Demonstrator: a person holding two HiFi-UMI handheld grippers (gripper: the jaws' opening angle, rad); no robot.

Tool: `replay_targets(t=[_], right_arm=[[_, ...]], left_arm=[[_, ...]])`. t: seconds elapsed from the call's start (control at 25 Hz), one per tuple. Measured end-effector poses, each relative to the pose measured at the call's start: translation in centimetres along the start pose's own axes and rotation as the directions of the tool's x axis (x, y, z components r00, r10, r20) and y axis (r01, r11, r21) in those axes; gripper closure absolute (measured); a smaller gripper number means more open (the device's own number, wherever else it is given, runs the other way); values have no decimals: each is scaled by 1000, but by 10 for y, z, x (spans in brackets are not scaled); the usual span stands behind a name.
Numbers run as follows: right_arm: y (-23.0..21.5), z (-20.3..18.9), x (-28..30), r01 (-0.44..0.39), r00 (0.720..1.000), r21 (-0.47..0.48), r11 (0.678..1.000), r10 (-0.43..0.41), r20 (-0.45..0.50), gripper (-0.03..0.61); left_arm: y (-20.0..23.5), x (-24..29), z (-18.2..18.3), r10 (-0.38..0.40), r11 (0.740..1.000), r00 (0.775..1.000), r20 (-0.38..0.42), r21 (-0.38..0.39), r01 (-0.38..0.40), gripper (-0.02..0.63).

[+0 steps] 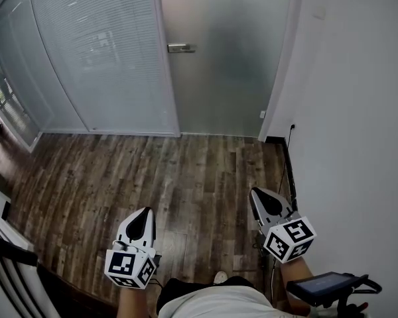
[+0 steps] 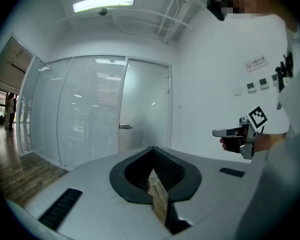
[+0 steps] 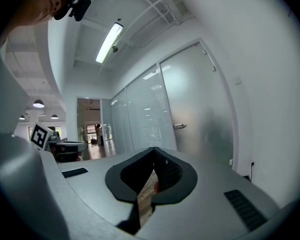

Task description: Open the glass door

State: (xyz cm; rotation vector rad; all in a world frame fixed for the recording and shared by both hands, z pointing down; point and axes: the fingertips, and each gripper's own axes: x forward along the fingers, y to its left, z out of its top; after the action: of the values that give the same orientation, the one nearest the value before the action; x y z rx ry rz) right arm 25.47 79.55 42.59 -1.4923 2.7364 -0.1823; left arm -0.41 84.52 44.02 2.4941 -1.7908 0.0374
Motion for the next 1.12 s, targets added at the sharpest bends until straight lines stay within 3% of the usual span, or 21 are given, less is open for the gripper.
replay_targets(t=[0.16, 0.48, 0.84, 1.12], right_arm=[[-21, 5, 18, -25, 999, 17, 1000, 25, -26, 577], [-43, -8, 64, -9, 999, 8, 1000, 10, -41, 577], [-72, 26, 210, 3, 999, -23, 1000, -5, -49, 577], [-60, 42, 284, 1, 999, -27, 1000, -3, -48, 577]], left_arm=[[-8, 28, 10, 7, 1000, 1000, -25, 0, -7, 620], [21, 84, -1, -15, 1000, 1000, -17, -15, 15, 620], [118, 199, 24, -26, 999, 1000, -3, -42, 26, 620], [186, 235, 45, -24, 999, 1000, 14, -45, 24, 620]])
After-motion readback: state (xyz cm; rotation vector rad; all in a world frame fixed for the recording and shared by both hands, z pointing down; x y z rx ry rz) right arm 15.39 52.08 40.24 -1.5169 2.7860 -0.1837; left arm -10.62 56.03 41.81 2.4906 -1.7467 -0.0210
